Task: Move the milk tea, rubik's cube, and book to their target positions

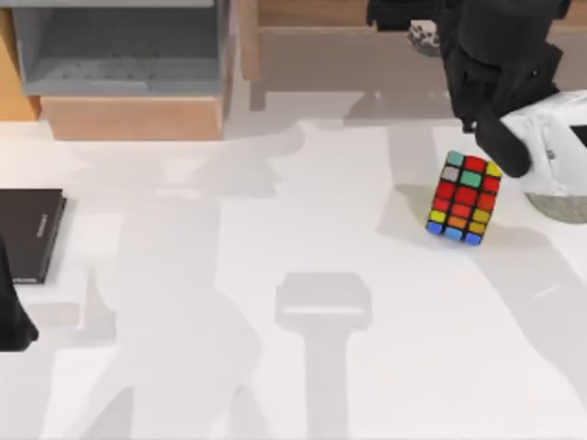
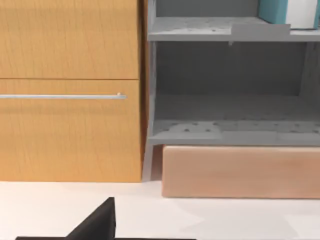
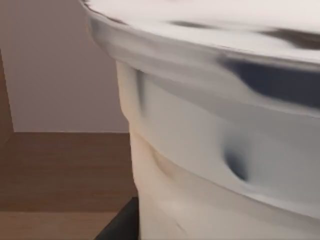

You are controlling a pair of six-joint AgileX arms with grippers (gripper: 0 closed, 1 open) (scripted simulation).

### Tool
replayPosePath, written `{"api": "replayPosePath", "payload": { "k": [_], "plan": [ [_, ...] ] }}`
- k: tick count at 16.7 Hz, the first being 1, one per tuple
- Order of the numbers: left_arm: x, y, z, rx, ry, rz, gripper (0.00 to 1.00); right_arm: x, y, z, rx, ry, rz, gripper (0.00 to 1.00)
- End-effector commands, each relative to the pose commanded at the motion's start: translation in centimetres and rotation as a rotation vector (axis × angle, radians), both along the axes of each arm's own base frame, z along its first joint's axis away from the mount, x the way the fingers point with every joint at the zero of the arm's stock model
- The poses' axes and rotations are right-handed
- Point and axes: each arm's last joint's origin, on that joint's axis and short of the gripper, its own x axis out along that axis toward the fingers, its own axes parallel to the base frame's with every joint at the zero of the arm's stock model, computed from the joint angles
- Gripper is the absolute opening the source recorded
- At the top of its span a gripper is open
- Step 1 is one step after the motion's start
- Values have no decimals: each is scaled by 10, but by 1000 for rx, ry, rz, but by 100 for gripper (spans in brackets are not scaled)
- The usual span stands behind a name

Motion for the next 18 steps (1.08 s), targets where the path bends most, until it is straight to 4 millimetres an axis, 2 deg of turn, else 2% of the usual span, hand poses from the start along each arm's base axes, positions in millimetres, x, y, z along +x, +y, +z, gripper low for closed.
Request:
{"api": "replayPosePath", "payload": {
  "k": [3, 6, 9, 11, 13, 16, 18],
  "plan": [
    [0, 0, 0, 0, 0, 0, 100, 2, -2, -1, 1, 1, -1, 0],
    [0, 0, 0, 0, 0, 0, 100, -6, -4, 3, 30, -43, 50, 0],
    [0, 0, 0, 0, 0, 0, 100, -19, -20, -4, 60, -103, 126, 0],
    [0, 0, 0, 0, 0, 0, 100, -26, -46, -16, 65, -134, 144, 0],
    [0, 0, 0, 0, 0, 0, 100, -32, -81, -32, 53, -140, 129, 0],
    [0, 0, 0, 0, 0, 0, 100, -43, -137, -68, 20, -64, 62, 0],
    [0, 0, 0, 0, 0, 0, 100, -53, -164, -89, 6, 11, 18, 0]
  ]
}}
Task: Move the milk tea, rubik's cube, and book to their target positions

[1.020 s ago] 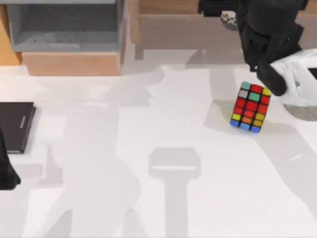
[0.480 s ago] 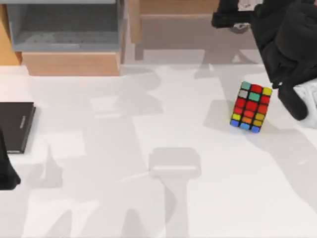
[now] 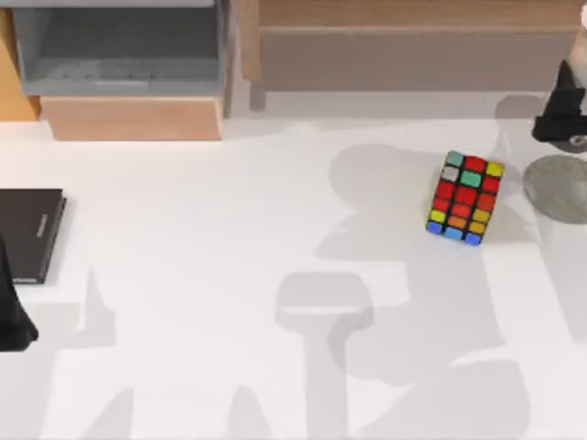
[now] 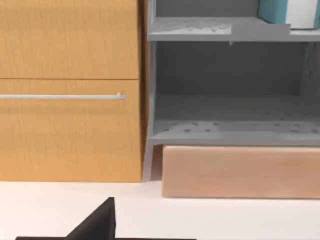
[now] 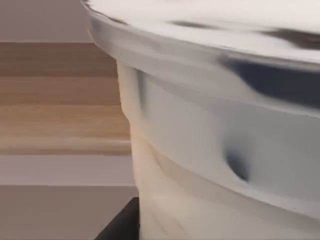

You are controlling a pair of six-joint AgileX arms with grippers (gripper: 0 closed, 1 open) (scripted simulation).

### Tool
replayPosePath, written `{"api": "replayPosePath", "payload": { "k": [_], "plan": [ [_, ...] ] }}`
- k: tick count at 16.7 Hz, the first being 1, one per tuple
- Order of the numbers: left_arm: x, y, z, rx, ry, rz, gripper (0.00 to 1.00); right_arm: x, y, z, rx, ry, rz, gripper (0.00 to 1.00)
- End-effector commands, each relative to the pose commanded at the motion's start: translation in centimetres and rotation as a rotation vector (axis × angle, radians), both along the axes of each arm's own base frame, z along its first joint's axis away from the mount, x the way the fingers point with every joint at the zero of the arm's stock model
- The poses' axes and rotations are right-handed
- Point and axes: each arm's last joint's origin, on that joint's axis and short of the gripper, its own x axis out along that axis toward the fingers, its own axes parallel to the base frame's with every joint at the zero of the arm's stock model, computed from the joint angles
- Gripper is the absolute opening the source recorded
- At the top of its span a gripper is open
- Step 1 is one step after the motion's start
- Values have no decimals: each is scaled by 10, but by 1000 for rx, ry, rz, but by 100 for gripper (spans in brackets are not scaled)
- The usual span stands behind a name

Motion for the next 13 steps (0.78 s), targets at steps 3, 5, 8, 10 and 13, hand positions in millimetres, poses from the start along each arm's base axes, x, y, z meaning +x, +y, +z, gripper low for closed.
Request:
{"api": "replayPosePath", "payload": {
  "k": [3, 5, 8, 10, 13],
  "plan": [
    [0, 0, 0, 0, 0, 0, 100, -7, -15, -14, -6, 60, -29, 0],
    [0, 0, 0, 0, 0, 0, 100, -7, -15, -14, -6, 60, -29, 0],
    [0, 0, 0, 0, 0, 0, 100, -6, -14, -14, -5, 52, -26, 0],
    [0, 0, 0, 0, 0, 0, 100, -6, -14, -19, -5, 48, -26, 0],
    [0, 0, 0, 0, 0, 0, 100, -6, -14, -31, -6, 50, -28, 0]
  ]
}}
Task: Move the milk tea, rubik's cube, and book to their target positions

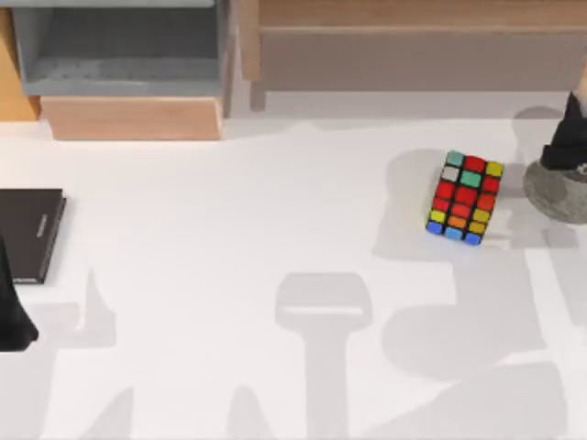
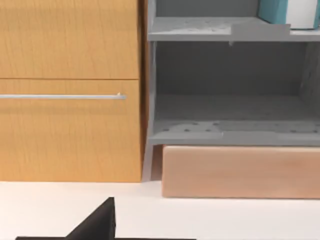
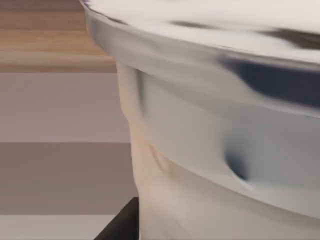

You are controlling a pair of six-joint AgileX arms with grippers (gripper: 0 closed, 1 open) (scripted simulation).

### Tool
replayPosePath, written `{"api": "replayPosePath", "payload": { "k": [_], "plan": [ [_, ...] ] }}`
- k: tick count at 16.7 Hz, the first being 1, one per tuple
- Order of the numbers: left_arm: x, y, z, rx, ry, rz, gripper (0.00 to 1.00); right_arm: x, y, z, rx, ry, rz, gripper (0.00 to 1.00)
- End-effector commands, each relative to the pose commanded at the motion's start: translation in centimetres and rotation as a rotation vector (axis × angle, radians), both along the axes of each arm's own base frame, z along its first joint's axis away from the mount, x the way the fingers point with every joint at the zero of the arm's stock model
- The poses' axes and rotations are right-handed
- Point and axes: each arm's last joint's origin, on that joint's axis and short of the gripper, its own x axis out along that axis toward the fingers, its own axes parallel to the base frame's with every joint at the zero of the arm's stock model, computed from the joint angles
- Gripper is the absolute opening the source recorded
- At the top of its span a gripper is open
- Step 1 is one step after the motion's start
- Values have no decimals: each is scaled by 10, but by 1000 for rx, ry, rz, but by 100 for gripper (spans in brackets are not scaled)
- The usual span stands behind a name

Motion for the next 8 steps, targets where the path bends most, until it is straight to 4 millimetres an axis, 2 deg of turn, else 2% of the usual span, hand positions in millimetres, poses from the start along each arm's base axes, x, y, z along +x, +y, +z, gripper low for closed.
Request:
{"api": "replayPosePath", "payload": {
  "k": [4, 8],
  "plan": [
    [0, 0, 0, 0, 0, 0, 100, -1, -1, -13, 0, 9, -1, 0],
    [0, 0, 0, 0, 0, 0, 100, -1, -1, -13, 0, 11, -1, 0]
  ]
}}
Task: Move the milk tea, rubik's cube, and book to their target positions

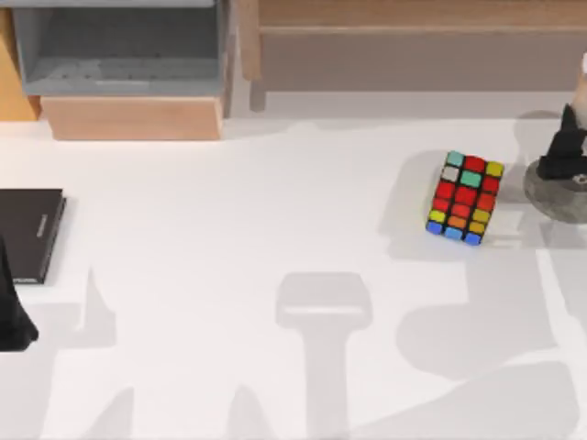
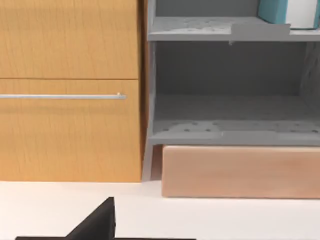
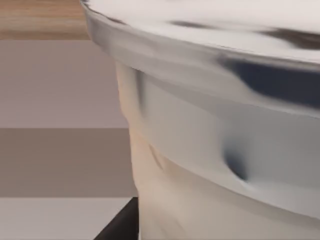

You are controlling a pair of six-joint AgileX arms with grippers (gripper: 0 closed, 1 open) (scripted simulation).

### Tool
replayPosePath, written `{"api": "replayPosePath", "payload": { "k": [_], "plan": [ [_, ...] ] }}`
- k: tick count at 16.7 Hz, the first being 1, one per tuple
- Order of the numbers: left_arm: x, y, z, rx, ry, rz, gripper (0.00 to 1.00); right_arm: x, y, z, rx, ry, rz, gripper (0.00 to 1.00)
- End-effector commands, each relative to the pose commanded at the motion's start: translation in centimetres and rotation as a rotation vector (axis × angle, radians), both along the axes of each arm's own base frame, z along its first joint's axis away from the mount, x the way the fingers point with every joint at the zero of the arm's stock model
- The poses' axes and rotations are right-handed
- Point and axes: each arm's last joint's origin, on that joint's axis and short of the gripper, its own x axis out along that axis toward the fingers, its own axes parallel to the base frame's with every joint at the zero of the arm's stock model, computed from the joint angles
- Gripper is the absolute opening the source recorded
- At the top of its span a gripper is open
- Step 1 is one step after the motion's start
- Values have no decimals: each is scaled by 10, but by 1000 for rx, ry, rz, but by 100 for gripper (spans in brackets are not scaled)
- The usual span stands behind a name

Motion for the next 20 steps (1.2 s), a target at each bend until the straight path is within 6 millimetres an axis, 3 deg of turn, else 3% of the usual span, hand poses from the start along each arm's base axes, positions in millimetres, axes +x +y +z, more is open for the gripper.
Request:
{"api": "replayPosePath", "payload": {
  "k": [13, 20],
  "plan": [
    [0, 0, 0, 0, 0, 0, 100, 0, 0, 0, 0, 0, 0, 98],
    [0, 0, 0, 0, 0, 0, 100, 0, 0, 0, 0, 0, 0, 100]
  ]
}}
